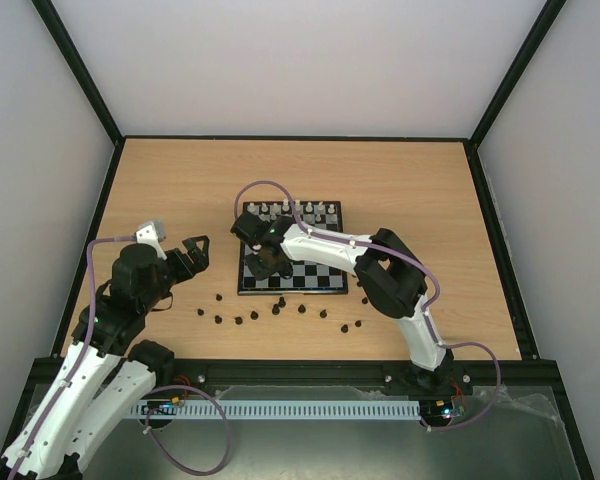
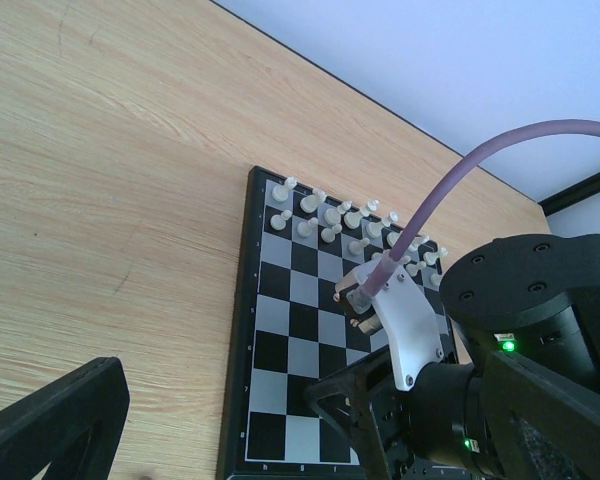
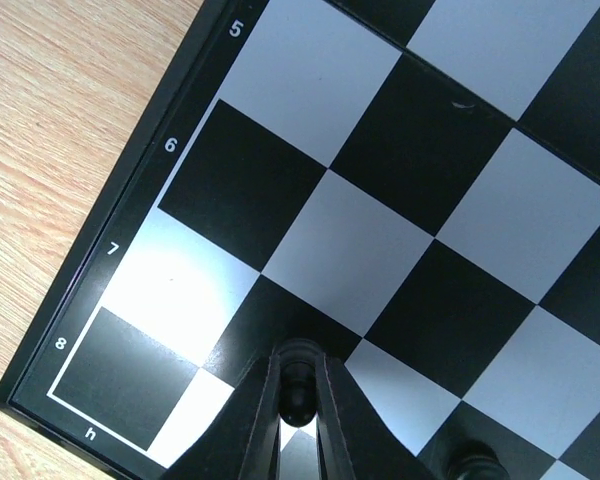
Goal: Set up the chess pieces on the board
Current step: Adjust the chess piece on the chessboard, then pick up the chess piece at the center of the board.
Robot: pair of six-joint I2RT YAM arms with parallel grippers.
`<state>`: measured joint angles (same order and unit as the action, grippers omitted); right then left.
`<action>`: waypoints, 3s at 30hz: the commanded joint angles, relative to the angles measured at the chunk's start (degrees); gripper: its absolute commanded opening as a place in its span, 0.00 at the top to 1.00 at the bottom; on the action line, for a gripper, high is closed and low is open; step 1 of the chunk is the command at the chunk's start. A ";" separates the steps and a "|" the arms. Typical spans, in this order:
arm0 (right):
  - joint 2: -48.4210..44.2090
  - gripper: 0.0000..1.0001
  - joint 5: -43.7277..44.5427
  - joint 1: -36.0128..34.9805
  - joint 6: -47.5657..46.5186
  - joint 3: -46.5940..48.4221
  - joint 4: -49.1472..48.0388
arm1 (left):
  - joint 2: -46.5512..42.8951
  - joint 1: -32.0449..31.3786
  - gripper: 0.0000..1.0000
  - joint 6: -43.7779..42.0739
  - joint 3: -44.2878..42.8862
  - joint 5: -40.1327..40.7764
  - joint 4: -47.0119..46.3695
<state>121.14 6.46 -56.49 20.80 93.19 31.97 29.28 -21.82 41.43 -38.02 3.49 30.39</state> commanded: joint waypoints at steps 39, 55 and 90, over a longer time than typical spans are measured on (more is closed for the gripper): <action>-30.53 0.58 8.73 13.62 9.55 -28.20 0.76 | 6.86 0.38 0.00 -2.09 0.85 -6.16 -5.27; -29.44 0.69 4.91 22.12 10.15 -37.72 -2.46 | 12.85 0.38 0.00 -4.40 1.06 -9.37 -6.88; -30.70 0.98 4.98 16.16 7.58 -25.80 4.93 | 12.45 0.38 0.00 -4.25 1.44 -9.47 -7.15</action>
<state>90.43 12.25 -36.27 29.93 62.19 31.92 42.19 -21.82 37.67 -37.43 -5.58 24.49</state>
